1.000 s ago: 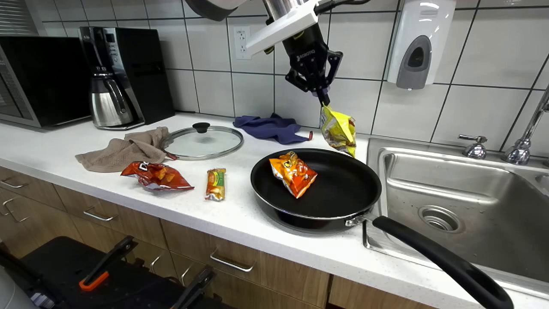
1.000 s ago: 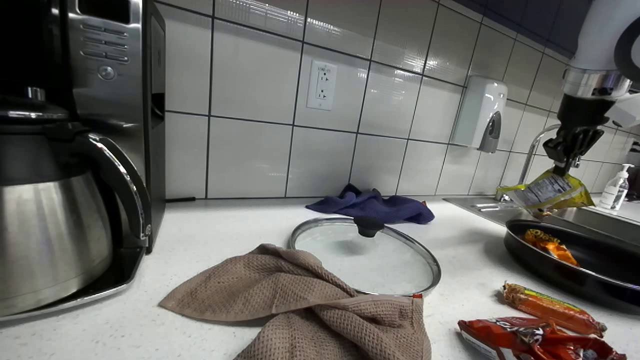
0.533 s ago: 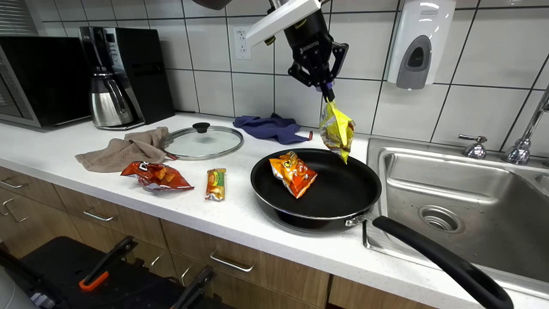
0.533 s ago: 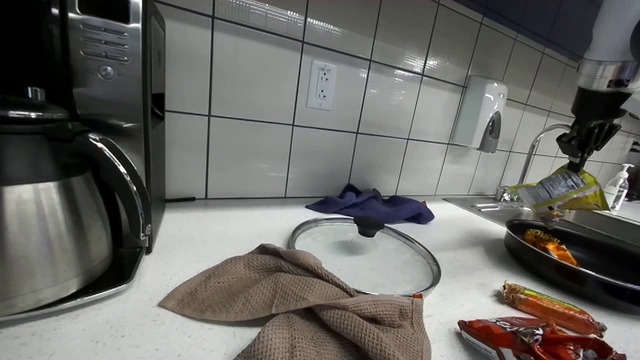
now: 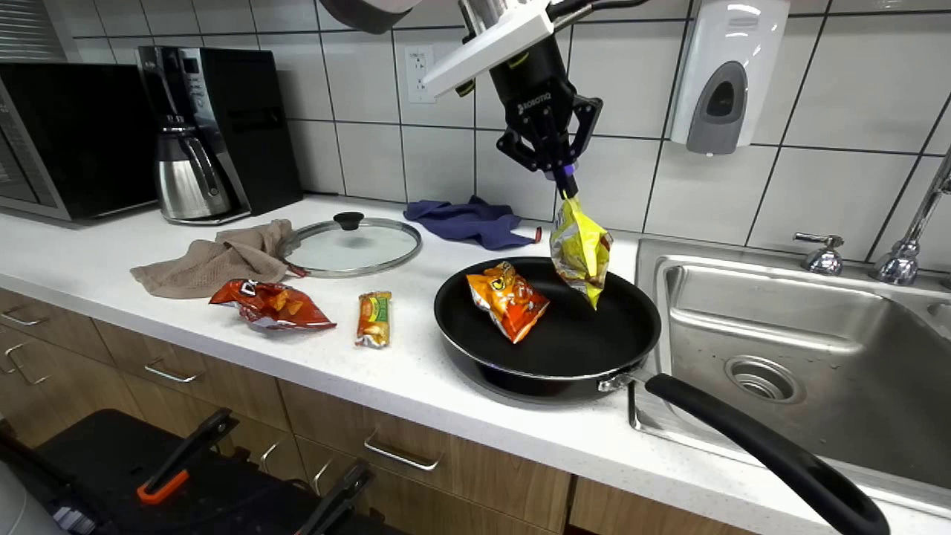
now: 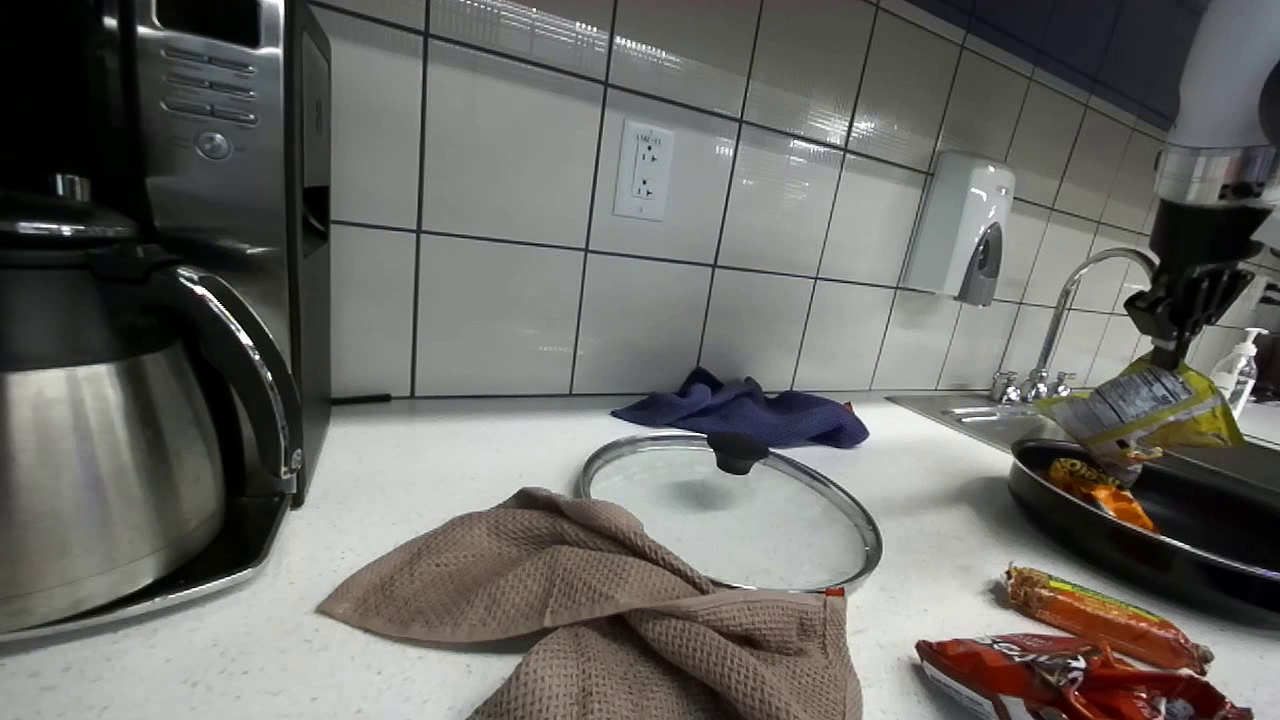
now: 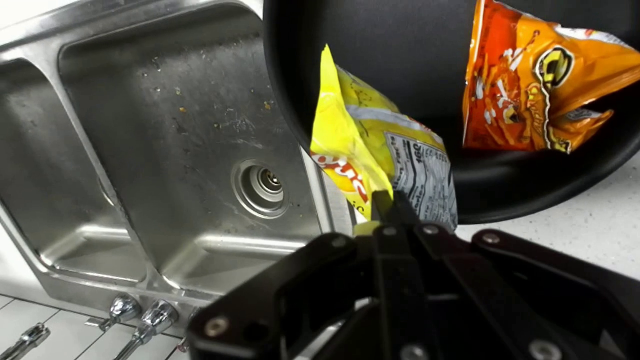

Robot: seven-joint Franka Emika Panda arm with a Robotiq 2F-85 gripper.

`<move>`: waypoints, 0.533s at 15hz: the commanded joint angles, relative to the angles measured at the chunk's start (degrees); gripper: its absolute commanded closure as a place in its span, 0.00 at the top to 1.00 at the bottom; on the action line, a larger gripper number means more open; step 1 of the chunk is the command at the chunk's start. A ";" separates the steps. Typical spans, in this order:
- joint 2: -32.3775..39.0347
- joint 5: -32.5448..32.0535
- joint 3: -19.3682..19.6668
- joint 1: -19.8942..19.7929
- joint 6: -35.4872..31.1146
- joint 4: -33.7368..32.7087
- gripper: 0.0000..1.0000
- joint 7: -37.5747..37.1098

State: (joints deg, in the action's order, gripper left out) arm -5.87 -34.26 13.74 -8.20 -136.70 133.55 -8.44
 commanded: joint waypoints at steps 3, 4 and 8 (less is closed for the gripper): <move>2.10 -5.48 -1.78 -1.75 2.76 -1.01 0.00 -2.28; 2.71 -6.55 -1.76 -1.75 2.96 -1.26 0.00 -3.27; 5.58 -8.58 -1.47 -1.55 3.26 -2.39 0.00 -5.95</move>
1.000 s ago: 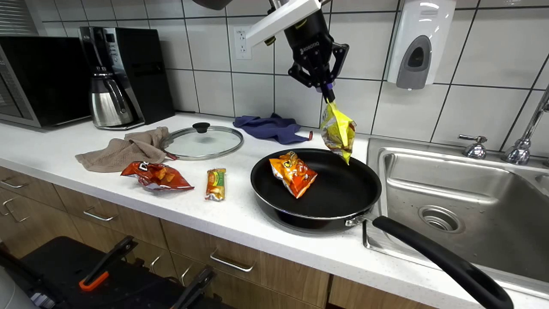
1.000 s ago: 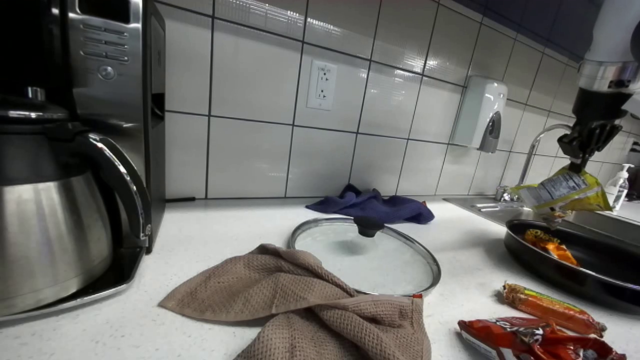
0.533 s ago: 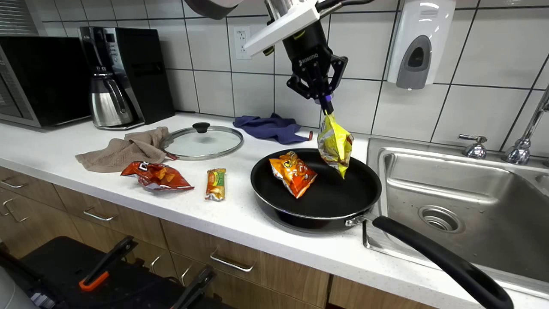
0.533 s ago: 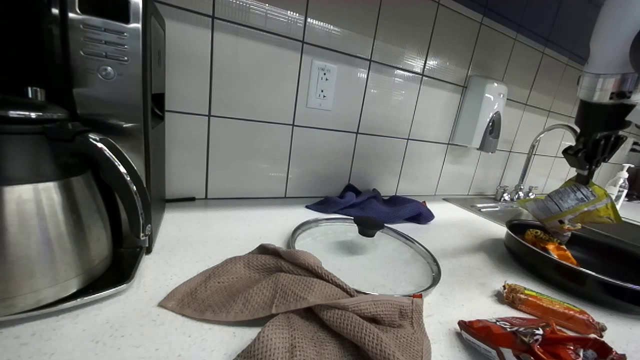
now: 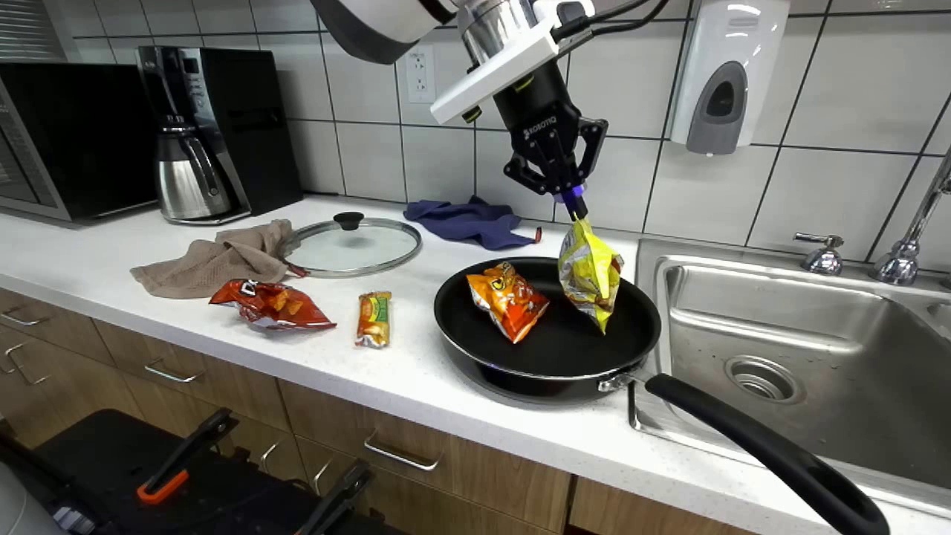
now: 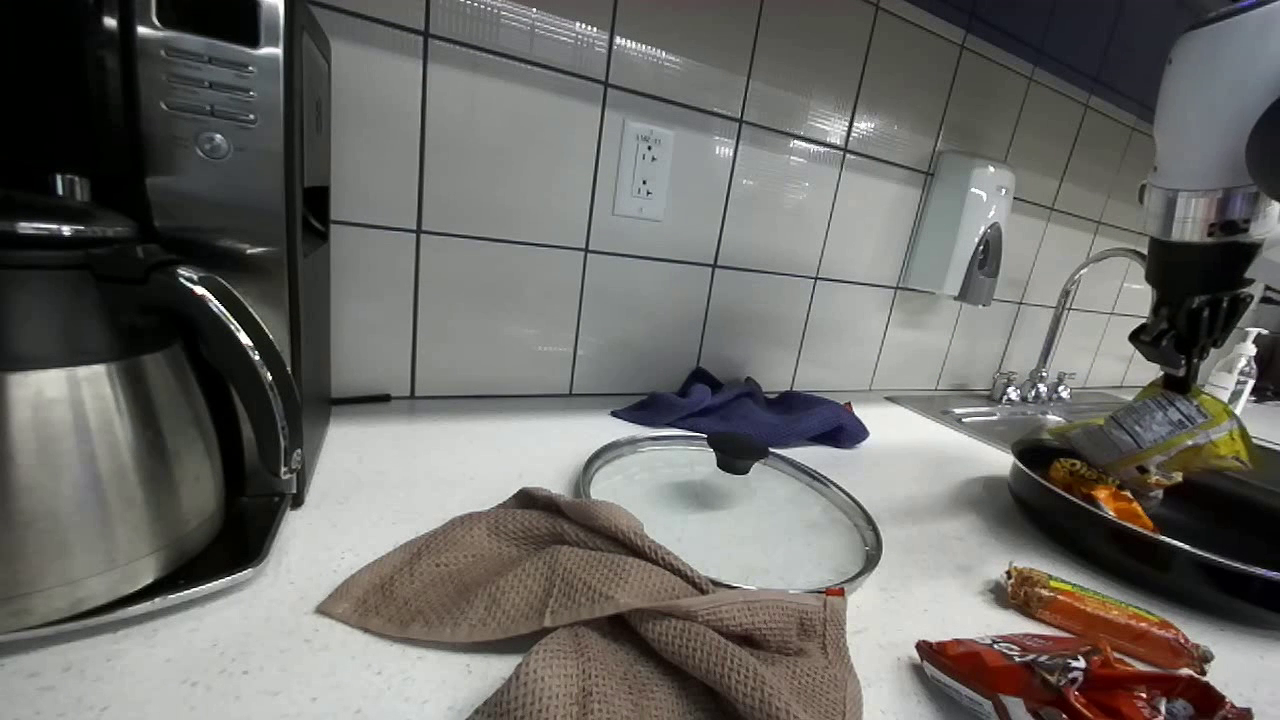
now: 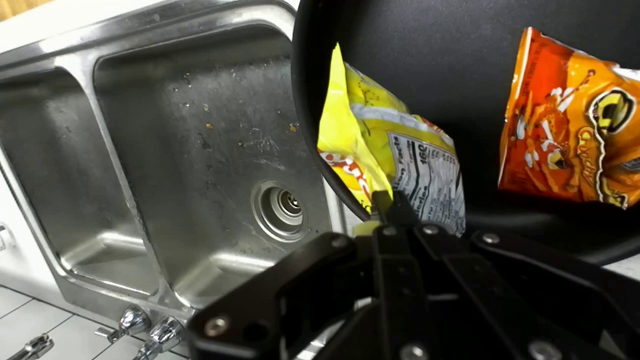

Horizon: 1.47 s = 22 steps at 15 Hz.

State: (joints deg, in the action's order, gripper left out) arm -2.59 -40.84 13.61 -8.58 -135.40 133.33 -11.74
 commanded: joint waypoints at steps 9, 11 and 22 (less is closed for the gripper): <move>9.23 -1.01 -0.79 -0.33 1.72 -5.18 0.00 -4.48; 9.67 -0.19 -0.79 -0.19 1.61 -5.84 0.28 -4.06; 8.07 1.38 -0.78 -0.21 1.27 -9.04 1.00 -3.26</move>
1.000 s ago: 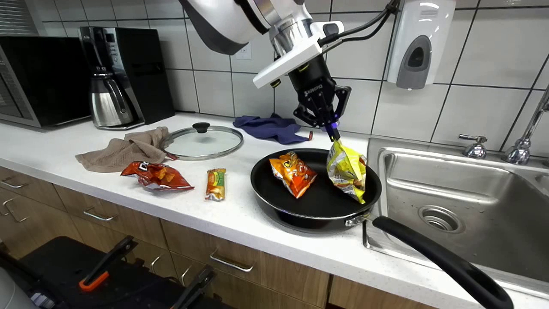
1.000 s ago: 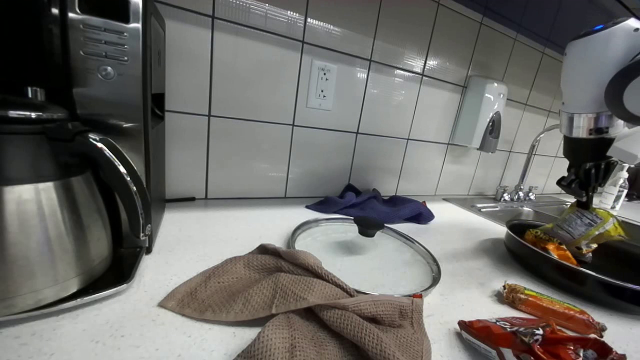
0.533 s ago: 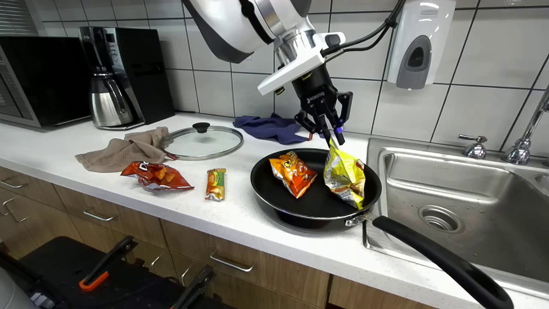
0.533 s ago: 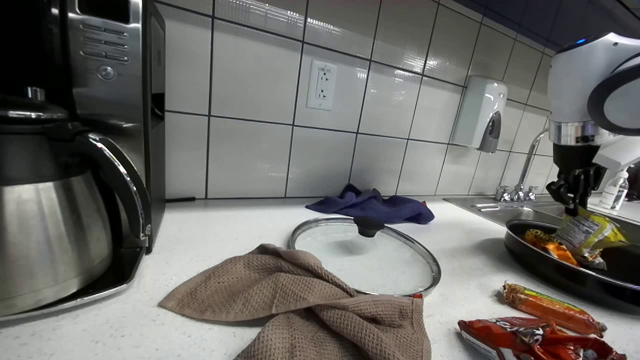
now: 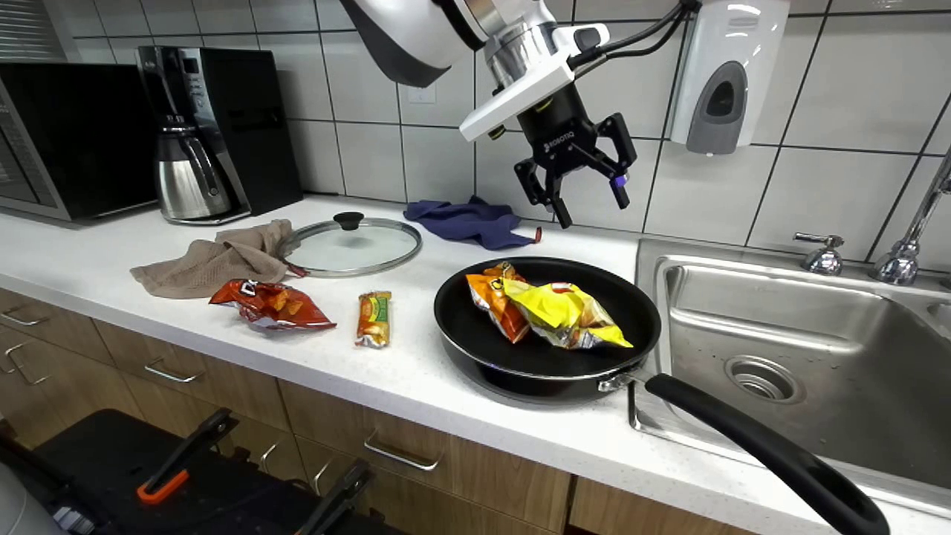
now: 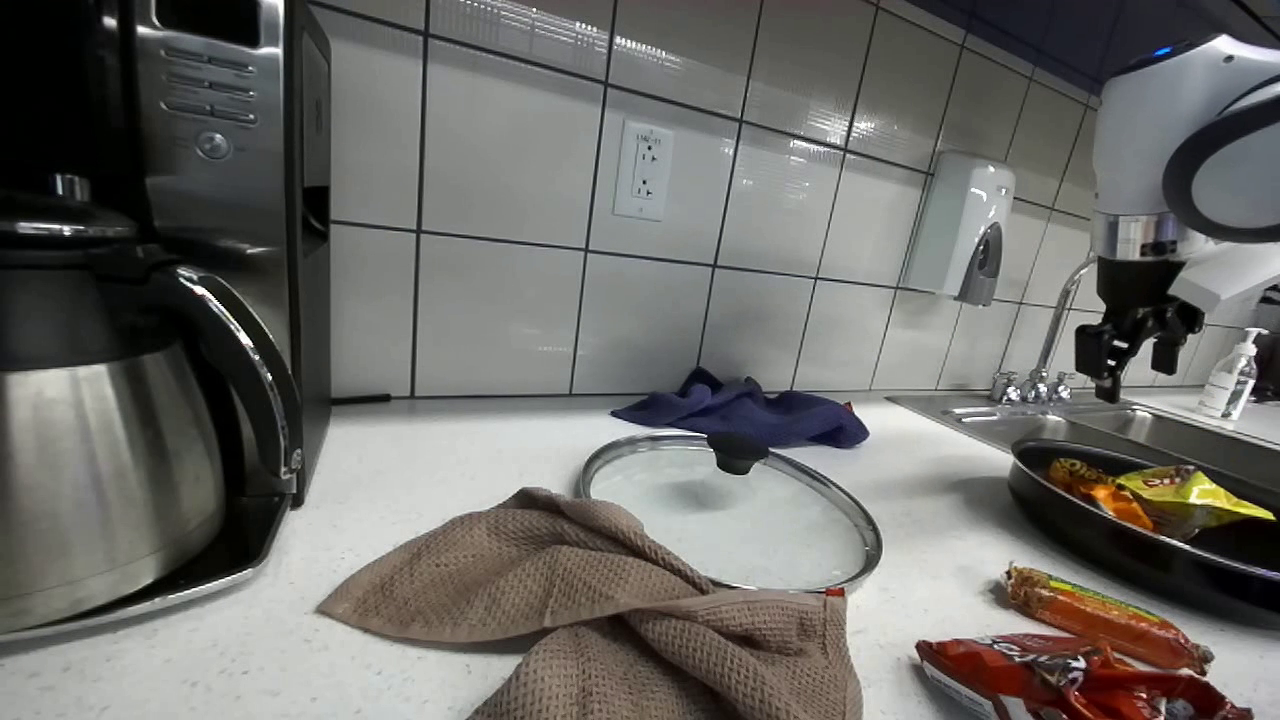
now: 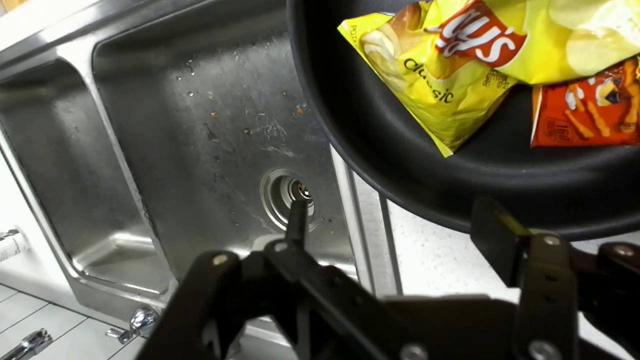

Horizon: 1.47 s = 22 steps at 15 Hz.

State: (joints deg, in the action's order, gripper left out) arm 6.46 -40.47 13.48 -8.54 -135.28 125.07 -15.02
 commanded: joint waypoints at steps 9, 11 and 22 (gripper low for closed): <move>-3.28 18.34 -4.52 1.37 -0.80 1.92 1.00 12.49; -3.18 21.45 -5.38 1.86 -0.78 1.71 1.00 14.65; -1.32 26.92 -6.67 3.06 -0.13 0.18 1.00 17.97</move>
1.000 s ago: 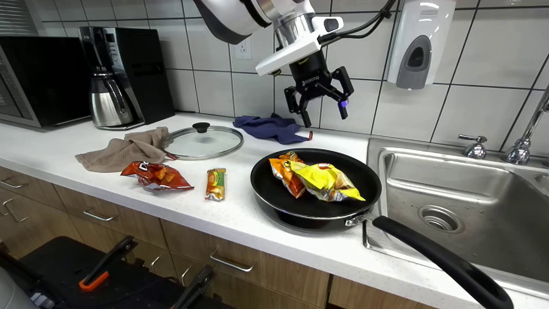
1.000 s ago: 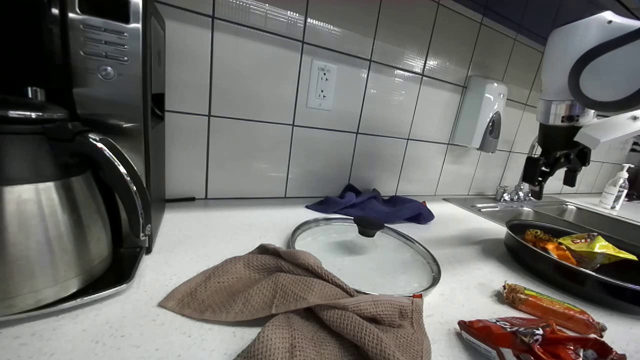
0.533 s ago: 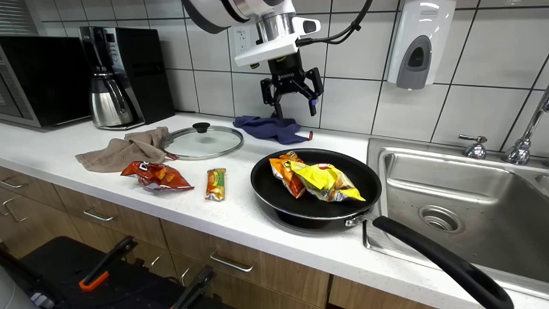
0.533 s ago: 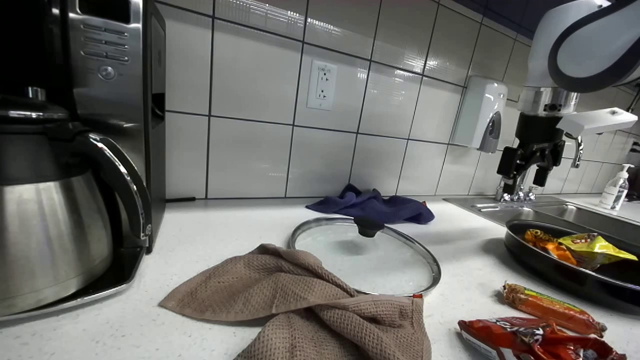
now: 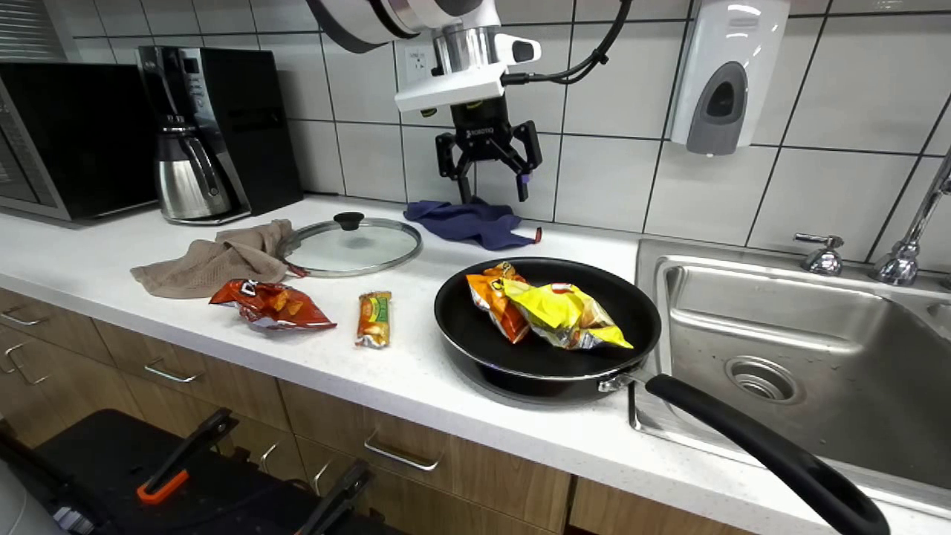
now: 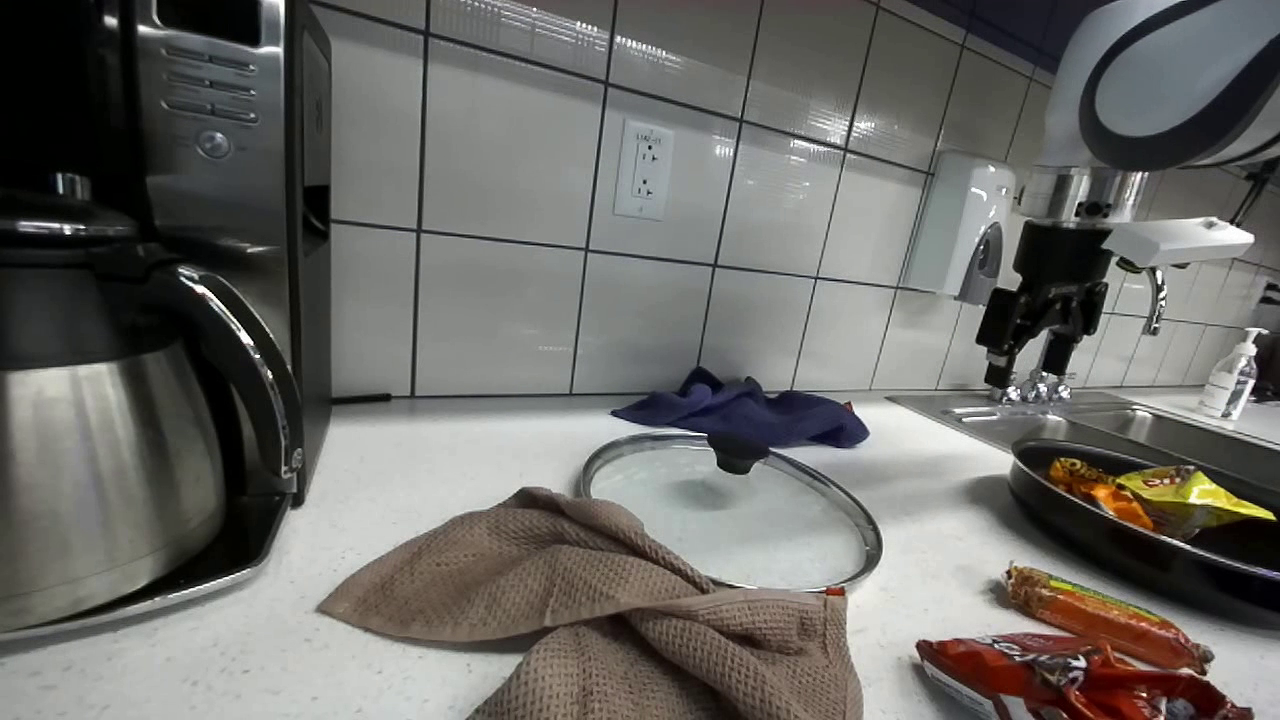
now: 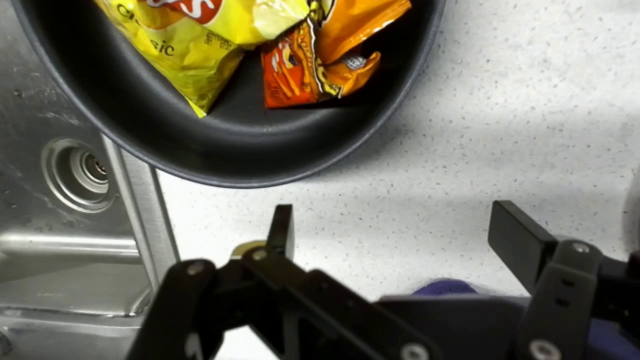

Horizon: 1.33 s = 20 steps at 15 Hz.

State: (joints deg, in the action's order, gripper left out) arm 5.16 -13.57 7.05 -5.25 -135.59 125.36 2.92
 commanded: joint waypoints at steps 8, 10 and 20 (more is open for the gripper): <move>0.16 0.02 -0.13 -0.24 0.19 -0.11 1.00 0.03; 0.16 0.02 -0.14 -0.24 0.19 -0.11 1.00 0.03; -6.78 1.13 -2.75 1.78 -0.65 5.74 1.00 4.51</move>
State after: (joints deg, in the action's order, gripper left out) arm 3.69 -13.57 5.91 -4.39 -135.74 126.62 5.04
